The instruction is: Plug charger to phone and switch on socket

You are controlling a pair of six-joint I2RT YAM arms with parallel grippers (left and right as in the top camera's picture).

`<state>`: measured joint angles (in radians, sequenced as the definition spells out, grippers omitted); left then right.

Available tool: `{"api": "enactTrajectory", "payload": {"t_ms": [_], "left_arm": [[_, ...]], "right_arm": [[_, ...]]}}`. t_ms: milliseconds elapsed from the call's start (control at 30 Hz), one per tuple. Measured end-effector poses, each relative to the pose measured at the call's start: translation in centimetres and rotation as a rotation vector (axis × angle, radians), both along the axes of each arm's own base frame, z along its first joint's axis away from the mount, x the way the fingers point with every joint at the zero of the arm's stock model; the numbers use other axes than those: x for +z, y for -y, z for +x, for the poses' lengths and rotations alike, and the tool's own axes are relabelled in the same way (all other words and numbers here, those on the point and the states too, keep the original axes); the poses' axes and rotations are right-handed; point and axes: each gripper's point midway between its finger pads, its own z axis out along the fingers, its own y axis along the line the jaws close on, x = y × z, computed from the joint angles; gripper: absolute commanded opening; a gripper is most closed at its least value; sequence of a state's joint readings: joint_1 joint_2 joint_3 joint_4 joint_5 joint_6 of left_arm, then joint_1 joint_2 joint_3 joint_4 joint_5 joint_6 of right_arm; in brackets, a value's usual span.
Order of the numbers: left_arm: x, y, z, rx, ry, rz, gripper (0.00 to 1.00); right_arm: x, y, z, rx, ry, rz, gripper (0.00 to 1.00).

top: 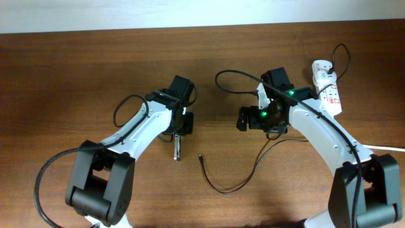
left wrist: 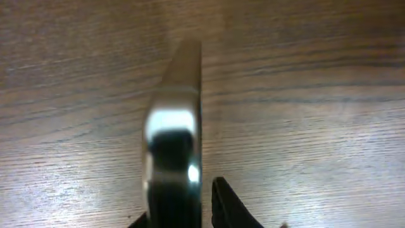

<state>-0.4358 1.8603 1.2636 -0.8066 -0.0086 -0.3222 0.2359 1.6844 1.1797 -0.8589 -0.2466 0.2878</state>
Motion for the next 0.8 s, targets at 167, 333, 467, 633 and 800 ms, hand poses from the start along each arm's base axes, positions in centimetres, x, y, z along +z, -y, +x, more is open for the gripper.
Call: {"api": "enactTrajectory", "payload": {"t_ms": [167,333,467,633,800], "left_arm": [[-0.14,-0.12,-0.12,0.001,-0.003,0.005,0.19],[-0.29,-0.43,-0.73,0.001,-0.027,0.017,0.19],[-0.31,-0.47,-0.85,0.008,-0.033,0.018,0.22],[-0.29,-0.43,-0.77,0.02,-0.03,0.015,0.21],[-0.29,-0.4,-0.67,0.021,-0.026,0.013,0.14]], "right_arm": [[0.0,0.04,0.09,-0.001,0.004,-0.002,0.99],[0.0,0.04,0.08,-0.001,0.003,-0.003,0.99],[0.0,0.04,0.09,-0.001,0.004,-0.002,0.99],[0.0,0.04,0.09,-0.001,0.004,-0.002,0.99],[0.01,0.02,0.15,-0.001,0.006,-0.002,0.99]]}}
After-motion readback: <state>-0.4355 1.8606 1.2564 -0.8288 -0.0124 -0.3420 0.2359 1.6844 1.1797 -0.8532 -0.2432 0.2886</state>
